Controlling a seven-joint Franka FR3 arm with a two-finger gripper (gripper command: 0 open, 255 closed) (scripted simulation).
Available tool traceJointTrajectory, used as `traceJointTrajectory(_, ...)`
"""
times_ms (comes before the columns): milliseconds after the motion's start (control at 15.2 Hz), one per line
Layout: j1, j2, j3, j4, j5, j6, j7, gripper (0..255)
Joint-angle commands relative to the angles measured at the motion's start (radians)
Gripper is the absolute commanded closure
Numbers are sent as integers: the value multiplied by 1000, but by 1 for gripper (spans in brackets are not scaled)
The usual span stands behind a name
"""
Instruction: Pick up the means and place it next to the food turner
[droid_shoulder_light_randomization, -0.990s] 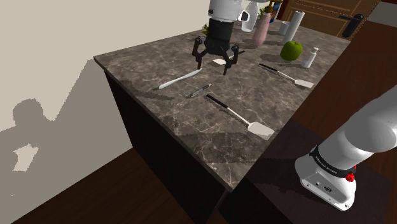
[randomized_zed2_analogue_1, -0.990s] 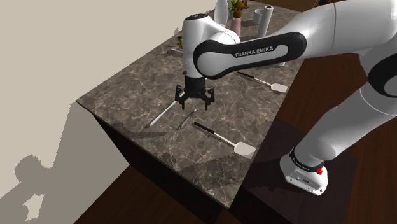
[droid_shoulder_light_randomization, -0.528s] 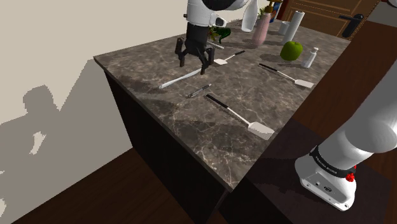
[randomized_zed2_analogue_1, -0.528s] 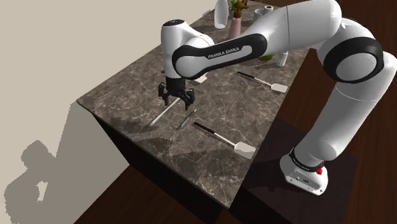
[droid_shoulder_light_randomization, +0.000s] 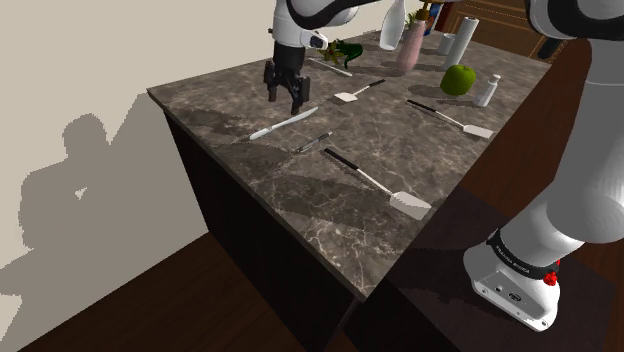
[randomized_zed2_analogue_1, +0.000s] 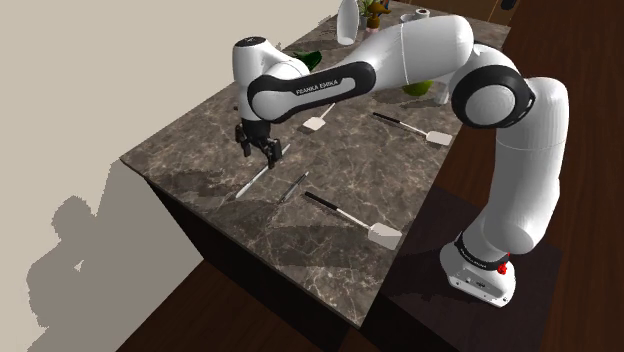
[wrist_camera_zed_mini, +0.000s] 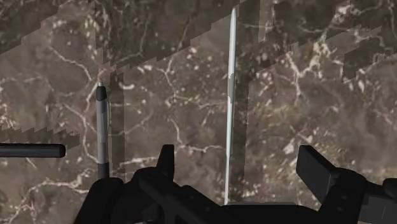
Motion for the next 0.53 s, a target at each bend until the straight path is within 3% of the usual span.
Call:
traceJointTrajectory(0, 5, 15, -5, 0, -6, 16, 14, 0)
traceJointTrajectory(462, 13, 40, -9, -40, -16, 80, 20, 0)
